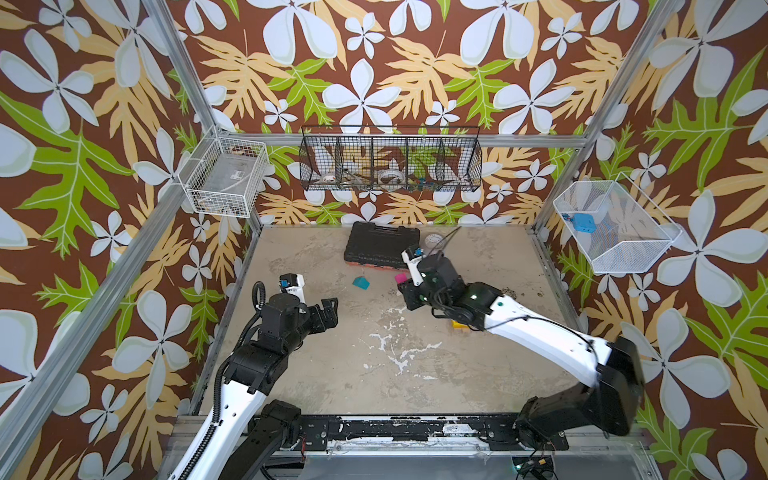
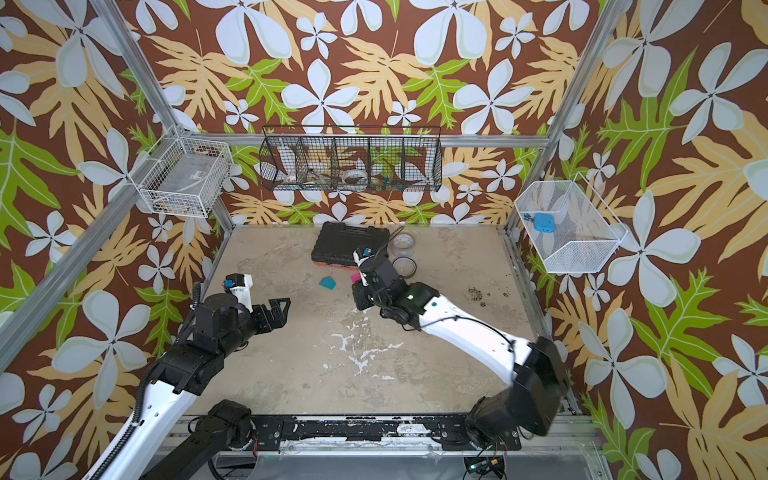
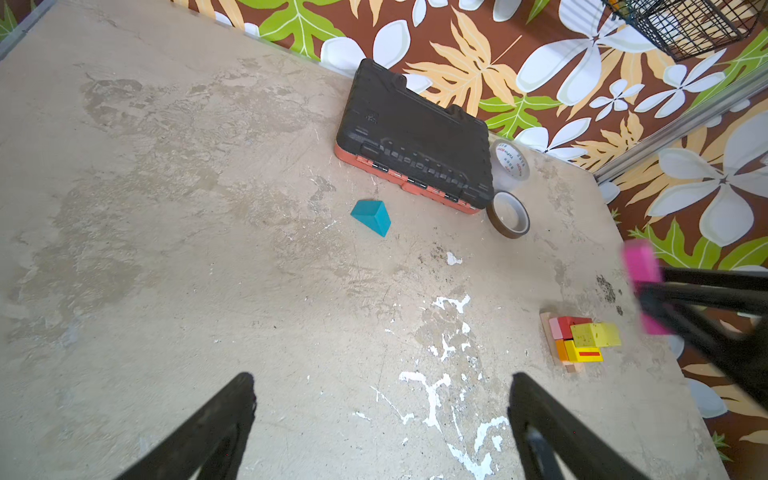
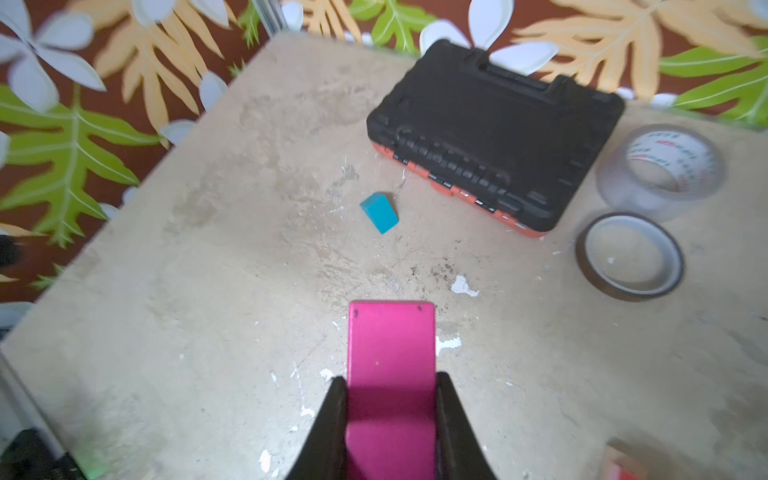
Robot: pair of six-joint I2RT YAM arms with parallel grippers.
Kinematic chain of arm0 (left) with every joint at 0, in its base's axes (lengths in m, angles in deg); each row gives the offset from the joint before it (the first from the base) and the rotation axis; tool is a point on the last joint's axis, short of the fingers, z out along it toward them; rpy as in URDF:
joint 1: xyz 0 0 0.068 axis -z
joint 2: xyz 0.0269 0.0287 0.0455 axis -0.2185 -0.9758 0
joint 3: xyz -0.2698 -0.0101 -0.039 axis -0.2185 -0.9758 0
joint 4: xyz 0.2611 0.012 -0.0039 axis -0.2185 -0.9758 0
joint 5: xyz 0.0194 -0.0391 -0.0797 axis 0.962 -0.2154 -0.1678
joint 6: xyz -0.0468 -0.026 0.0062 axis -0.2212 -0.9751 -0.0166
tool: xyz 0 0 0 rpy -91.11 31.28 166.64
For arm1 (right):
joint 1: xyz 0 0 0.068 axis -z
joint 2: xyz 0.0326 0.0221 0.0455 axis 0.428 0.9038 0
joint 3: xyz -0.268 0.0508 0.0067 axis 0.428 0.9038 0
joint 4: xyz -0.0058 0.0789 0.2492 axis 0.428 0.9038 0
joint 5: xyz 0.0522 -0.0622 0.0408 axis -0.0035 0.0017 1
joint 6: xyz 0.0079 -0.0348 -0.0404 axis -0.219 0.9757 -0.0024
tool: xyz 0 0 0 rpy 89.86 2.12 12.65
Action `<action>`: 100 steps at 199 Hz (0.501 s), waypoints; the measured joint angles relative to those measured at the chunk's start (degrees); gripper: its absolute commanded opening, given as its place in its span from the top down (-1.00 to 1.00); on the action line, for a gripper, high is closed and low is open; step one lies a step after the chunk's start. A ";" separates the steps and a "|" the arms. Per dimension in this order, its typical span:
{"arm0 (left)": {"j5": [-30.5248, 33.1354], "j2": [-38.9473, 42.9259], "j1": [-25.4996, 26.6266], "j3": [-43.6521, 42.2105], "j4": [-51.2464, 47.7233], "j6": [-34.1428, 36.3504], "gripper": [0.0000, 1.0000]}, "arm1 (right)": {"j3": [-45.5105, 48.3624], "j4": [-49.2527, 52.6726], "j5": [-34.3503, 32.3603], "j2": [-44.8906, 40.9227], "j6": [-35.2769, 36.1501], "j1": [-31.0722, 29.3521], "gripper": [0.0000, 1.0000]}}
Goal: Build the wood block tower
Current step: 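Lift the magenta block with the right gripper and carry it toward the stack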
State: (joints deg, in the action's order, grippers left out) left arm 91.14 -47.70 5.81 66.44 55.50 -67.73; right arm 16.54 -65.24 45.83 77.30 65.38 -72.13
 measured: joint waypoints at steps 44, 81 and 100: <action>0.68 3.06 2.45 -0.42 0.13 -0.20 -0.98 | 8.44 -0.31 -5.31 -21.16 3.74 -0.02 0.91; 1.79 4.85 4.28 -0.83 0.22 -0.26 -1.00 | 12.90 -1.22 -6.01 -29.75 15.65 -0.02 1.00; 1.97 4.85 4.46 -0.94 0.22 -0.28 -1.00 | 14.84 -0.09 -2.67 -30.38 22.53 0.00 1.00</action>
State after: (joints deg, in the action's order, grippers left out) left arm 93.11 -42.84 10.27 65.50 55.72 -68.02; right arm 31.38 -65.32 43.16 46.92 87.91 -72.13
